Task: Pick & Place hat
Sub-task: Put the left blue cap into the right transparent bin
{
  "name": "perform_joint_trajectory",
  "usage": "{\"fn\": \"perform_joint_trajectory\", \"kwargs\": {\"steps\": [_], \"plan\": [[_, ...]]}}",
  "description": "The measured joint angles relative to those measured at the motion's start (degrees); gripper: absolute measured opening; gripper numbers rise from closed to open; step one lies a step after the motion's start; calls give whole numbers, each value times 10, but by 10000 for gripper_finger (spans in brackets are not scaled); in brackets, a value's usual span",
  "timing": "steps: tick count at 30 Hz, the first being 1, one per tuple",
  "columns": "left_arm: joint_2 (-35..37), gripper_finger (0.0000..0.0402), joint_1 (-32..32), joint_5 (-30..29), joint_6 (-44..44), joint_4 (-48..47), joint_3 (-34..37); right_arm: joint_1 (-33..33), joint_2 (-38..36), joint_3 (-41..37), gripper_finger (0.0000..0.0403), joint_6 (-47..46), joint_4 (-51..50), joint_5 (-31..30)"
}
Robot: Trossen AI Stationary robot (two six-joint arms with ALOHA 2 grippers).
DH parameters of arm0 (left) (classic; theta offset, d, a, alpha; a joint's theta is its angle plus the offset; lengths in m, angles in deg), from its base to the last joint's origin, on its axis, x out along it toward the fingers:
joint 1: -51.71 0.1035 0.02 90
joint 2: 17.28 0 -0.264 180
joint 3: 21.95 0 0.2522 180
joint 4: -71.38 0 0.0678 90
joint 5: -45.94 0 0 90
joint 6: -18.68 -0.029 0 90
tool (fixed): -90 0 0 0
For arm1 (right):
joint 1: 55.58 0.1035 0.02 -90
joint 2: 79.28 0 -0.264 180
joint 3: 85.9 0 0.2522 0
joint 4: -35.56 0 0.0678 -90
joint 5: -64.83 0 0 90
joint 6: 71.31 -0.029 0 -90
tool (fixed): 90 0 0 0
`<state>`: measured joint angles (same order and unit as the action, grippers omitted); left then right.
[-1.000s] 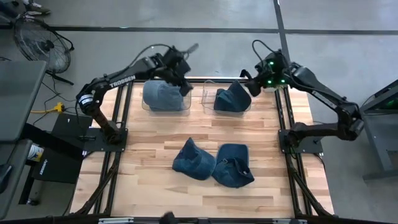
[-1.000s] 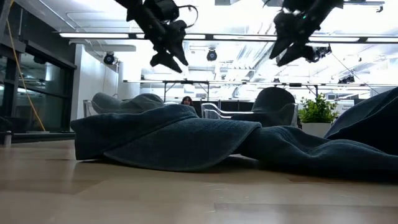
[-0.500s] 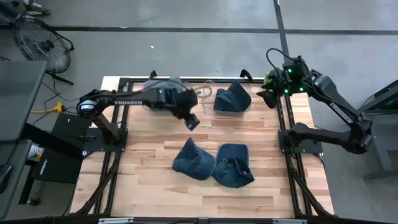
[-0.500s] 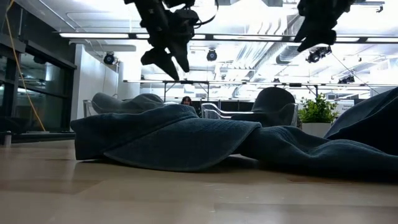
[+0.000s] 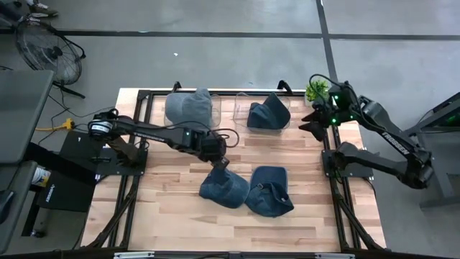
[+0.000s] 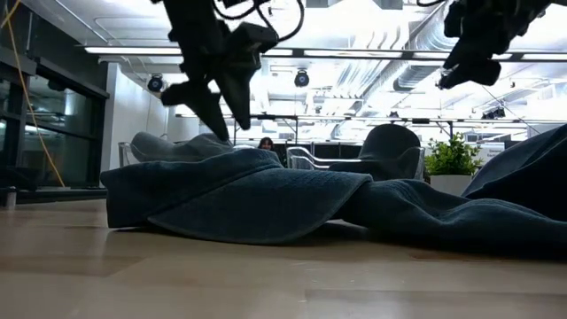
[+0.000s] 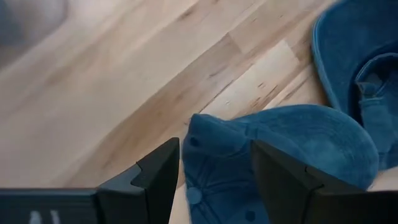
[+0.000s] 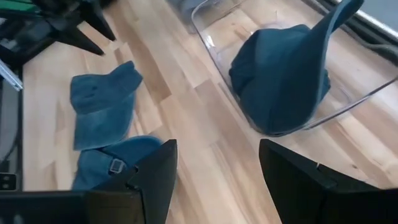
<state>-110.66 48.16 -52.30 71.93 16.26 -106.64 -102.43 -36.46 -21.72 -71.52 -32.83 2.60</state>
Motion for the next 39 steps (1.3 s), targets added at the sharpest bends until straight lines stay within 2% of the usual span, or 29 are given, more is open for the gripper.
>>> {"fn": "perform_joint_trajectory", "kwargs": {"steps": [7, 12, 22, 27, 39], "plan": [[15, 193, 2, 66, 21, 88, 76, 0, -31, -7, 222, -13, -4, 16], [26, 193, 2, 80, 42, 157, 136, 1, -42, -7, 222, -13, -7, 25], [43, 193, 62, 148, 15, 305, 233, 2, -43, -7, 222, -11, -11, 29], [43, 193, 98, 236, -30, 367, 254, 12, -43, -7, 222, -11, -13, 28], [43, 193, 159, 354, -95, 384, 268, 28, -42, -7, 222, -12, -8, 20]]}}
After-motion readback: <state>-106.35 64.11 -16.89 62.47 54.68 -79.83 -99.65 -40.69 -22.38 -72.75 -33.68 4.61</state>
